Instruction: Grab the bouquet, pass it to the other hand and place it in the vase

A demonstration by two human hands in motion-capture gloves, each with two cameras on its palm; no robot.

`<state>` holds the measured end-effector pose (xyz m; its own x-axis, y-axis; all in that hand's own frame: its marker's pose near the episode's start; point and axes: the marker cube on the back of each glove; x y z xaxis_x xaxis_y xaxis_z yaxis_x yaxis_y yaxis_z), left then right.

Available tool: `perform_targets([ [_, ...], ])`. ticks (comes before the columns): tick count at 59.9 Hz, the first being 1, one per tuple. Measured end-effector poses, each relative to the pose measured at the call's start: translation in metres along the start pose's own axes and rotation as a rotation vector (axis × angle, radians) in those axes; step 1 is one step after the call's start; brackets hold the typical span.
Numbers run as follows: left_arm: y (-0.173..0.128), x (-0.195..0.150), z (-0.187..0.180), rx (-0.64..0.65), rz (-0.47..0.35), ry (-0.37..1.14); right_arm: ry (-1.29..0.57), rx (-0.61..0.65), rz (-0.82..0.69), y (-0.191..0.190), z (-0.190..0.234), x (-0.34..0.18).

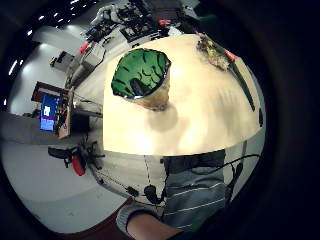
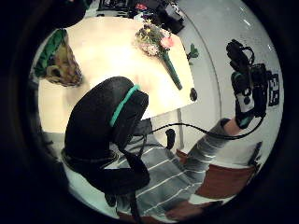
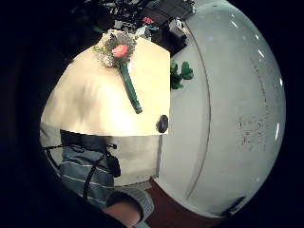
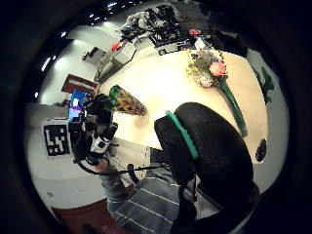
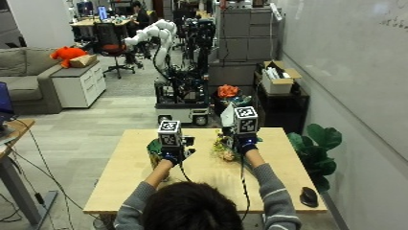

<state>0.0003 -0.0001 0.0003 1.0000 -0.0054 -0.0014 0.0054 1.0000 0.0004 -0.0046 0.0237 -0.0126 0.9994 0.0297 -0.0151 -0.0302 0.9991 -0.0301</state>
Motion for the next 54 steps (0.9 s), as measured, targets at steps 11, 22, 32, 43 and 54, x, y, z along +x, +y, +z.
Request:
perform_targets([
  [11, 0.000, 0.003, 0.003, -0.002, 0.014, 0.006, -0.008, -0.001, -0.030, -0.001, -0.001, -0.004],
  [22, 0.011, 0.006, 0.001, -0.021, 0.012, 0.010, 0.014, -0.016, 0.000, 0.012, -0.017, -0.008],
  [32, 0.007, 0.003, 0.008, -0.016, 0.021, 0.009, 0.032, 0.008, 0.075, -0.003, -0.025, 0.016],
  [43, 0.006, 0.002, 0.021, -0.032, 0.032, 0.010, -0.041, 0.016, 0.184, -0.035, 0.008, 0.075],
  [54, -0.001, 0.000, 0.037, -0.046, 0.038, 0.022, -0.130, -0.050, 0.343, -0.058, 0.071, 0.129],
])
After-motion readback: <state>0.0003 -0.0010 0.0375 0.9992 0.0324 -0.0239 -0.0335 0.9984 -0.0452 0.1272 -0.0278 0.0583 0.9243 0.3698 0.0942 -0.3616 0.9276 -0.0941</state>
